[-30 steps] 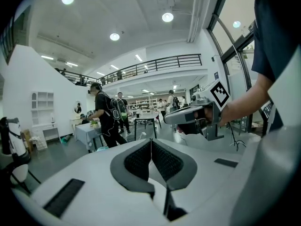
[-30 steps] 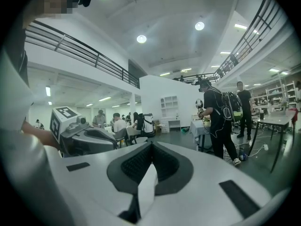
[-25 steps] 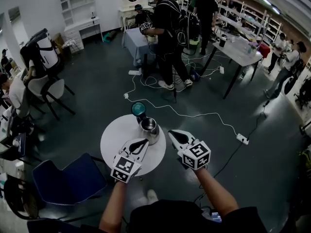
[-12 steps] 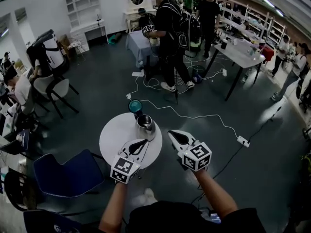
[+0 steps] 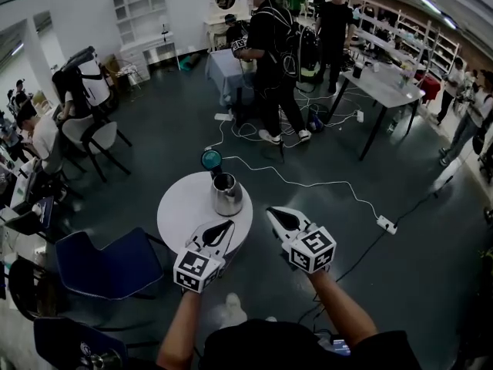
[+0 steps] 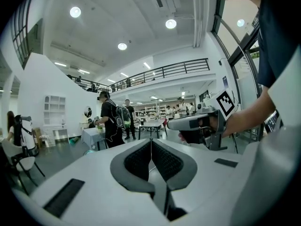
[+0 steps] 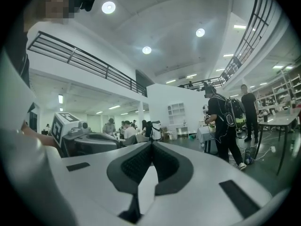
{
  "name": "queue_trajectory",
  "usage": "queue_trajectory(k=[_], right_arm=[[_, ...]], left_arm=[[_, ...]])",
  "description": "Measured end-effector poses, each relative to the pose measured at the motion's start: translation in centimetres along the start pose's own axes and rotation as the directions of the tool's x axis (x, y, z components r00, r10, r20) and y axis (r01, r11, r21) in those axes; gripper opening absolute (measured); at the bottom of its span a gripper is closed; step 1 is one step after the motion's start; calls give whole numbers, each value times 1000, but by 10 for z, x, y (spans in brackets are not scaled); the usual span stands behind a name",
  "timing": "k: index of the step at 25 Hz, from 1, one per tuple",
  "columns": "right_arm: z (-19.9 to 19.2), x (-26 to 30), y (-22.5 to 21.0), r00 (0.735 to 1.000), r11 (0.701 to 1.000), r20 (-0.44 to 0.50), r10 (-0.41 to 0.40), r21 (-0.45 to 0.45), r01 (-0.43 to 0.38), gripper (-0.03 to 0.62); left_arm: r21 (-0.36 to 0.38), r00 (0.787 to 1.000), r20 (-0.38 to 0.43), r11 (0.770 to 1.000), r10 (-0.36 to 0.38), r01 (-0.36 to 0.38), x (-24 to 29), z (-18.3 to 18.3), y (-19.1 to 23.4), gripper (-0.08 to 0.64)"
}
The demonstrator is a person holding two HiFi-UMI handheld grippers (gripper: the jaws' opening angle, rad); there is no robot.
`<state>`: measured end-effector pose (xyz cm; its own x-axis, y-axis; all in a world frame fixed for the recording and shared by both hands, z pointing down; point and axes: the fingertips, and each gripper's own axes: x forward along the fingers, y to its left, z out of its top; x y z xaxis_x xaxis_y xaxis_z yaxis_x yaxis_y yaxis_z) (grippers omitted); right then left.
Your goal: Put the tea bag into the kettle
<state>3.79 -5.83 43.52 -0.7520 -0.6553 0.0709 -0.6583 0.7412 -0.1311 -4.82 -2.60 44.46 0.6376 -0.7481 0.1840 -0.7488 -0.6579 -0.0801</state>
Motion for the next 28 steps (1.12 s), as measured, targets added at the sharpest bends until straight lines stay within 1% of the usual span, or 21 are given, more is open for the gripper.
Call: queue_trajectory(k=[6,10,13,16,20,28], right_arm=[[5,-47,11,1000,1000,20,14,-8,-14,15],[3,-74,17,999,1000,28,26,-9,-26,15],[-3,-85,25,999,999,30,37,-18,-37,15],[-7,-93,32,998,999,33,46,-22,-45,15],[-2,-102,34,998,999,37,48,-27,-47,15],[3,-98,43,998,997,40,47,-59,-45,15]], left_arm=[[-7,1000,6,1000,9,-9,-10,13,-48,17],[-14,1000,10,1000,21,-20,-14,14,-75,17],[-20,999,14,999,33,-32,-20,10,-88,17],[-14,999,17,999,36,-36,-25,9,-95,17],[-23,999,27,999,43,-43,-28,16,-100,17],[-50,998,54,998,37,-35,-34,18,-95,17]])
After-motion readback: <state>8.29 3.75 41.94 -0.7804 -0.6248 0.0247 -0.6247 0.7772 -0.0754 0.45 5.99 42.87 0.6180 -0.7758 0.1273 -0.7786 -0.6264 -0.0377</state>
